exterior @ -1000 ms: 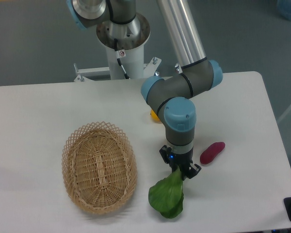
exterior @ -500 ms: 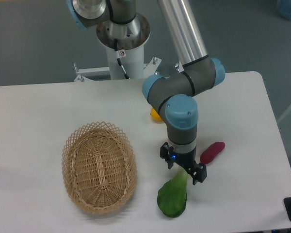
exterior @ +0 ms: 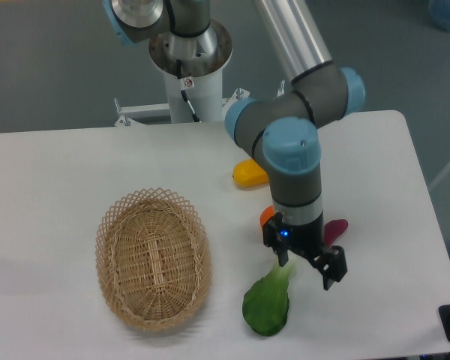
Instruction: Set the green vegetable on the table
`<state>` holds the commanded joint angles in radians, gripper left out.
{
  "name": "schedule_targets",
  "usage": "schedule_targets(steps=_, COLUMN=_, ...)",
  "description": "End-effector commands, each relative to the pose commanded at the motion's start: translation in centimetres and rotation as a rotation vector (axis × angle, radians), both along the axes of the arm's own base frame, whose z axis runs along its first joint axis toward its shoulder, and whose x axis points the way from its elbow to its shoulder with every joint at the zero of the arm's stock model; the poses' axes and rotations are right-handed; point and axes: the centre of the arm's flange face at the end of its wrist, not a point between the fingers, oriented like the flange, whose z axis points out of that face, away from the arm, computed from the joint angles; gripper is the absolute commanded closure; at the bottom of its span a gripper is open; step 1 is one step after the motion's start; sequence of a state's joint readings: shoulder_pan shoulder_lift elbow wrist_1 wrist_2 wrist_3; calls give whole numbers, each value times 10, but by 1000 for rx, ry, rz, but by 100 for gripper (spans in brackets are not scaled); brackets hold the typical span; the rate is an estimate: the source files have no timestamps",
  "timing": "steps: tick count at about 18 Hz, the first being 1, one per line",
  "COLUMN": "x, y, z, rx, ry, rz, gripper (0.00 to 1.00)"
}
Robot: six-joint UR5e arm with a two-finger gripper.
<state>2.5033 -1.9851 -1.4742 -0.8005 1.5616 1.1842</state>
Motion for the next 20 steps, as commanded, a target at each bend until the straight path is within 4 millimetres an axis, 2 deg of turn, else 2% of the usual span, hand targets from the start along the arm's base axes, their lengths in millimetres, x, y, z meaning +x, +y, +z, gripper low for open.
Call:
schedule_targets(steps=3, x=-4, y=-12, z=15, rx=-53, ry=-30, rz=-45, gripper=0)
schedule_targets(steps=6, x=-11, y=-33, z=29, rx=-69, ry=-61, rz=-57, gripper=0)
schedule_targets(steps=9, x=-22, y=-65, z=56, rx=-52, ry=-70, rz=-94, gripper=0)
schedule_targets(steps=12, x=-37, y=-92, z=64, rx=-59, ry=-122, rz=-138, gripper=0)
schedule_targets(steps=15, x=-45, y=-117, z=72, rx=-65, ry=-139, rz=-191, gripper=0)
schedule_targets(steps=20, x=-46, y=-126, z=77, rx=-47, ry=-149, rz=-191, gripper=0)
